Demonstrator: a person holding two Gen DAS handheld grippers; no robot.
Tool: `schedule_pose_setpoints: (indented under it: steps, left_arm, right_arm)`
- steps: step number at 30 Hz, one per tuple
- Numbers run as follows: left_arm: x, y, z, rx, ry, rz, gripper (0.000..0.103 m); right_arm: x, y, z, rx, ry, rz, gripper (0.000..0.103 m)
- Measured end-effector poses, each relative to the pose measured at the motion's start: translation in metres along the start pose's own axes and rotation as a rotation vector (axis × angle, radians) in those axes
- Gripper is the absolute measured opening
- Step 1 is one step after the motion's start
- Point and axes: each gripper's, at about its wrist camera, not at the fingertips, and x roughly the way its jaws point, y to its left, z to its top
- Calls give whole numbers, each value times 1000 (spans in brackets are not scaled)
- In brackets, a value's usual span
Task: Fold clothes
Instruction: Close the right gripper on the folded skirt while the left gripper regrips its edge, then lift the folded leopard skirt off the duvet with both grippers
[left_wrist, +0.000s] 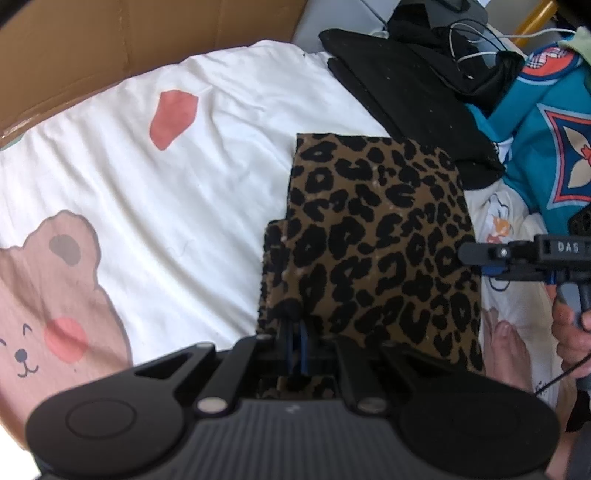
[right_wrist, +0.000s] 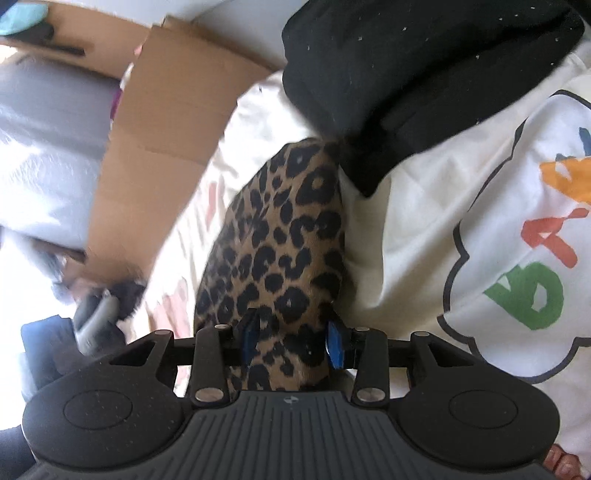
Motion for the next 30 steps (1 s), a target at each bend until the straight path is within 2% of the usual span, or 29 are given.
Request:
schedule_pose_setpoints:
  steps: [5, 7, 9, 11, 15, 17, 21, 23, 26, 27, 28, 30]
  left_arm:
    - [0, 0, 0, -3, 1, -1, 9]
    - [-1, 2, 1, -8, 1, -3, 11]
    - [-5, 5, 3, -12, -9, 3, 19]
    - [-9, 8, 5, -19, -20, 5, 43]
    - [-14, 19, 11, -74, -46, -34, 55]
    - [-9, 21, 12, -105, -39, -76, 63]
    - [8, 15, 10, -107, -13, -125, 68]
    - [16, 13, 8, -109, -5, -133, 75]
    - [23, 15, 6, -112, -8, -149, 74]
    - [24, 17, 6, -118, -14, -161, 72]
    - [24, 19, 5, -124, -19, -172, 65]
    - [25, 21, 4, -132, -23, -191, 62]
  right_arm:
    - [15, -1, -6, -30, 37, -35, 39]
    - [14, 5, -8, -54, 30, -48, 34]
    - [10, 8, -8, -69, 21, -58, 27]
    - [6, 6, -8, -71, 17, -62, 20]
    - [1, 6, -8, -62, 5, -57, 20]
    - [0, 7, -9, -70, 5, -63, 19]
    - [-3, 12, -10, -83, 5, -77, 20]
    - [-6, 15, -11, -86, 4, -79, 20]
    - [-6, 16, -13, -85, 14, -78, 22]
    - [-4, 15, -14, -82, 22, -79, 23]
    - [-2, 13, -15, -79, 30, -80, 23]
    - [1, 10, -16, -73, 47, -82, 25]
